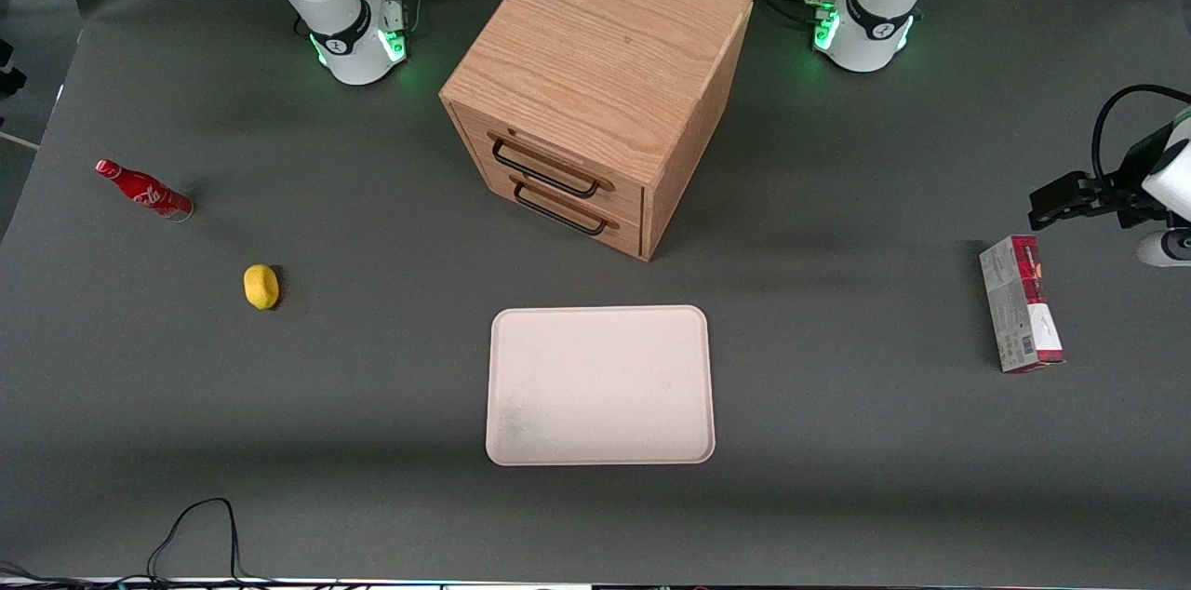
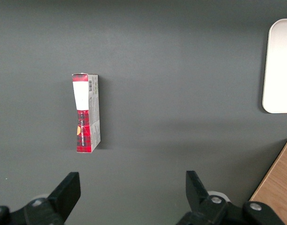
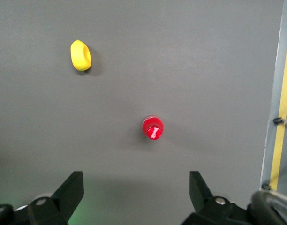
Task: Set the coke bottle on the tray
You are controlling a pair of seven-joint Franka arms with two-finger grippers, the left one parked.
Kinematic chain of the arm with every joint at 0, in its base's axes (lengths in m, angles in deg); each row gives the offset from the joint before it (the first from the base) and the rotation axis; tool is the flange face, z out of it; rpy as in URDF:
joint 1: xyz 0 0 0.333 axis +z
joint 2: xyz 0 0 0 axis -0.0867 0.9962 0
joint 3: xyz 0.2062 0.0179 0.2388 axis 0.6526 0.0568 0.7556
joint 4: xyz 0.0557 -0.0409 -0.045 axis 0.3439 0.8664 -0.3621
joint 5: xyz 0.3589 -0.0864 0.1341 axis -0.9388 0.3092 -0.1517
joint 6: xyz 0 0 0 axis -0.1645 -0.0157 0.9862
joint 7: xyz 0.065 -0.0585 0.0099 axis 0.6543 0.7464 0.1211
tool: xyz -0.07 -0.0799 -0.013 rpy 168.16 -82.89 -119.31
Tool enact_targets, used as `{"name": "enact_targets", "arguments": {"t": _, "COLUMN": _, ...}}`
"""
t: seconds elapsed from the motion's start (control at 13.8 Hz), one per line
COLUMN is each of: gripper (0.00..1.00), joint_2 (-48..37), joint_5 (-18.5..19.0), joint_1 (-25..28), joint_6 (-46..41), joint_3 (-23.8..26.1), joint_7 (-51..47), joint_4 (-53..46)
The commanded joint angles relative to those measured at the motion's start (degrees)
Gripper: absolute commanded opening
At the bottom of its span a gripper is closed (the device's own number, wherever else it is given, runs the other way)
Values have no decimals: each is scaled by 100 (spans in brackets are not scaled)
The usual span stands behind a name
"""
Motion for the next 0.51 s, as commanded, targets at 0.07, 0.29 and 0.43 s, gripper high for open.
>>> {"name": "enact_targets", "arguments": {"t": 0.07, "gripper": 100, "joint_2": 256, "joint_5": 145, "joint_1": 130, "joint_6": 351, "joint_3": -294, "joint_7": 453, "joint_4": 91}}
{"name": "enact_targets", "arguments": {"t": 0.29, "gripper": 100, "joint_2": 537, "joint_5": 136, "joint_1": 130, "joint_6": 281, "joint_3": -294, "joint_7": 603, "joint_4": 117}}
{"name": "enact_targets", "arguments": {"t": 0.43, "gripper": 100, "joint_2": 915, "joint_5": 83, "joint_1": 121, "joint_6": 332, "joint_3": -312, "joint_7": 726, "joint_4": 187}}
